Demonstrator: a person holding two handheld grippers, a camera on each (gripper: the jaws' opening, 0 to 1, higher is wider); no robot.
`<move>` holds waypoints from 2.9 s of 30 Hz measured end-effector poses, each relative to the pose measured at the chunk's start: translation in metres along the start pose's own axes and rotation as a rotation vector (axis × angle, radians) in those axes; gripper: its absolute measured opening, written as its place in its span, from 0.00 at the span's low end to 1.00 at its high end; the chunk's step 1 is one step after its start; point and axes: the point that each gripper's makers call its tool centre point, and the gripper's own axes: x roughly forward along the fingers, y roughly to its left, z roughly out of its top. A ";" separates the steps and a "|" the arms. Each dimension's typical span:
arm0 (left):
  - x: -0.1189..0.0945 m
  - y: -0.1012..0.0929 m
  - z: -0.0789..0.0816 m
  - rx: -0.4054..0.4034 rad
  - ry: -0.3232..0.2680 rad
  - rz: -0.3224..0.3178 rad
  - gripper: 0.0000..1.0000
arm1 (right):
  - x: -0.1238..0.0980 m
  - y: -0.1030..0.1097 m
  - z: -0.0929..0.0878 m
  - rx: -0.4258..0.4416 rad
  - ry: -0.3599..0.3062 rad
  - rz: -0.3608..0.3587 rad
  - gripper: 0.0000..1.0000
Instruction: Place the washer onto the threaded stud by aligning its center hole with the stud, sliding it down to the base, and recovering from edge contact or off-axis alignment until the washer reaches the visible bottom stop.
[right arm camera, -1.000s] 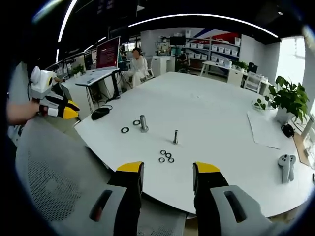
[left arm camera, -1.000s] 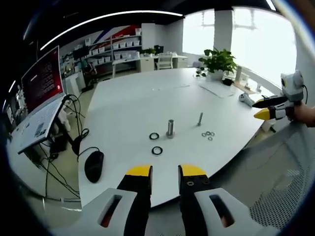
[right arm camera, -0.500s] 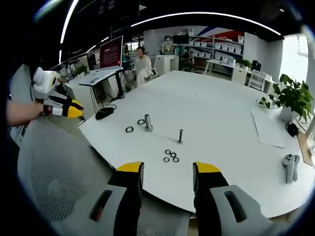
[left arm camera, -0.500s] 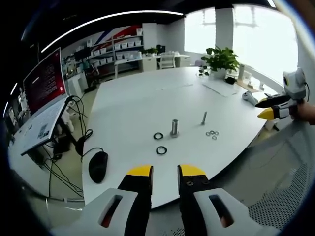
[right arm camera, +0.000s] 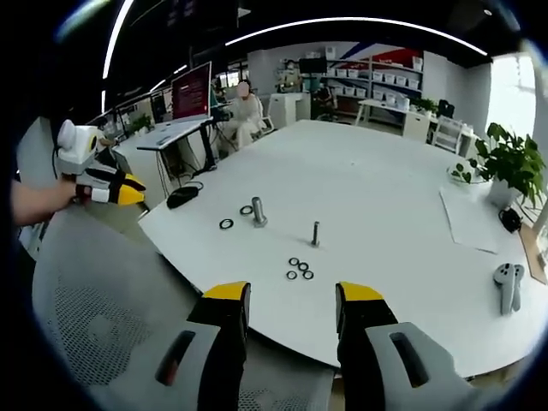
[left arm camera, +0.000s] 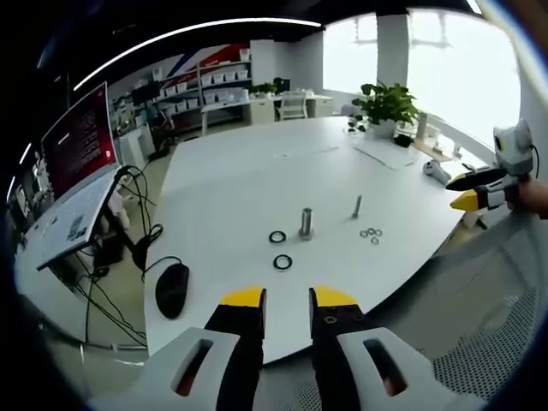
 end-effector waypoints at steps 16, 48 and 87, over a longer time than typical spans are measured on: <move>0.005 0.010 -0.006 0.008 0.009 -0.009 0.18 | 0.002 0.001 0.000 -0.001 -0.007 0.006 0.42; 0.000 -0.009 0.000 0.016 0.039 -0.012 0.21 | 0.002 -0.003 -0.001 0.016 -0.002 0.005 0.42; 0.078 0.002 -0.003 0.064 0.288 -0.128 0.29 | 0.003 -0.009 -0.007 0.024 0.028 -0.004 0.41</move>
